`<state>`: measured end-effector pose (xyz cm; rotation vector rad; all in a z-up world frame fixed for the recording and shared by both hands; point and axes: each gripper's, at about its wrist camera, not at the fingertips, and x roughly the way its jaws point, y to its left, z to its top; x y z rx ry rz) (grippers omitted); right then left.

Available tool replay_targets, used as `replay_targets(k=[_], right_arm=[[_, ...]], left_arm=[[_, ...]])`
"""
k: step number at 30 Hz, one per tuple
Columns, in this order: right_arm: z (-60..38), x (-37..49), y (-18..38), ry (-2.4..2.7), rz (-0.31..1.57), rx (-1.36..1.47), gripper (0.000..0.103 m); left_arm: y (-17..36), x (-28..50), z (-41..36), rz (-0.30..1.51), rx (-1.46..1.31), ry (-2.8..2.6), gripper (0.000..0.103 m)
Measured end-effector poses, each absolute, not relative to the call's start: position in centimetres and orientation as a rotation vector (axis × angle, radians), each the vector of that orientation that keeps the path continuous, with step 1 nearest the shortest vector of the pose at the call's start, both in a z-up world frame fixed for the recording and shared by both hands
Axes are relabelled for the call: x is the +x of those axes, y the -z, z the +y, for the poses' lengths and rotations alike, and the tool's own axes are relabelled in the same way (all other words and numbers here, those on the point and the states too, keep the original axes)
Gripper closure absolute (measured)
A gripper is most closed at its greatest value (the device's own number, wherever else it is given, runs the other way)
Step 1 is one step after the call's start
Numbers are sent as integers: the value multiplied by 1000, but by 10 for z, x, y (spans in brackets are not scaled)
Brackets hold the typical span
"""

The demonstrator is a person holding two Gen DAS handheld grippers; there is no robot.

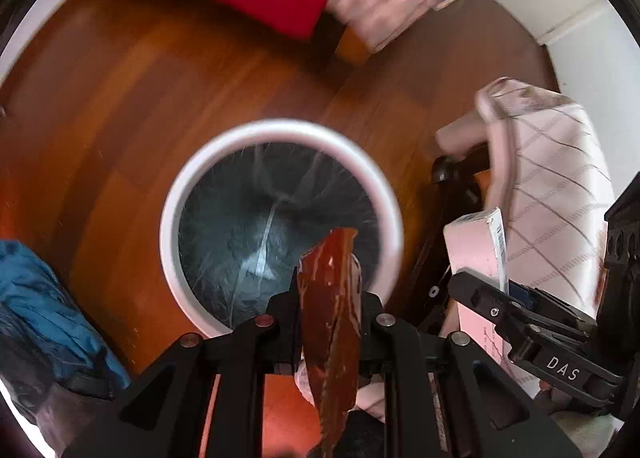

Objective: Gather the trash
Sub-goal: 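Carry both items over the white bin and open both tools to drop them, then swing both tools back toward the table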

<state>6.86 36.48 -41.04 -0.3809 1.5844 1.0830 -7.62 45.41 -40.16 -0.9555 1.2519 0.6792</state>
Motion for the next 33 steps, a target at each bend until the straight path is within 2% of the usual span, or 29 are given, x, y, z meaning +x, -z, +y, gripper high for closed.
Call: replay_targets(k=[1,3,4,5,6,7,10,11,12,14,17,25,33], right_arm=[[374,66,424,-1077,1599,-392,49],[389,64,446,-1067,1623,-401,49],[395,63,455,-1065,1639,-407,49],[401,66,463,-1067,1649,-408,48],[406,64,470,-1070,1663,-408,47],[408,62,473,-1073,1667,-409,47],[415,59,477,-1091,1674,-408,45],[417,59,476,-1091,1667,-407,37],[418,57,477,-1097,1663,-404,22],[421,56,473,-1105,1642,-420,9],[425,52,464,-1097,1596,-467,0],[394,29,433,-1049,1460,-651,0],[358,26,393,-1045,1401,-660,0]], left_arm=[[417,-79,461,1264,-988,-665,88],[431,-79,468,1280,-1011,-664,78],[438,-83,472,1272,-1041,-665,55],[439,-82,475,1259,-1060,-663,25],[442,-85,478,1241,-1082,-668,14],[442,-90,484,1225,-1099,-675,8],[433,-110,490,1181,-1123,-737,8],[429,-115,490,1168,-1113,-761,8],[425,-120,490,1161,-1104,-776,8],[413,-132,492,1145,-1060,-844,7],[392,-144,479,1134,-940,-982,7],[359,-165,437,1134,-830,-1091,7],[325,-161,399,1110,-786,-1095,7]])
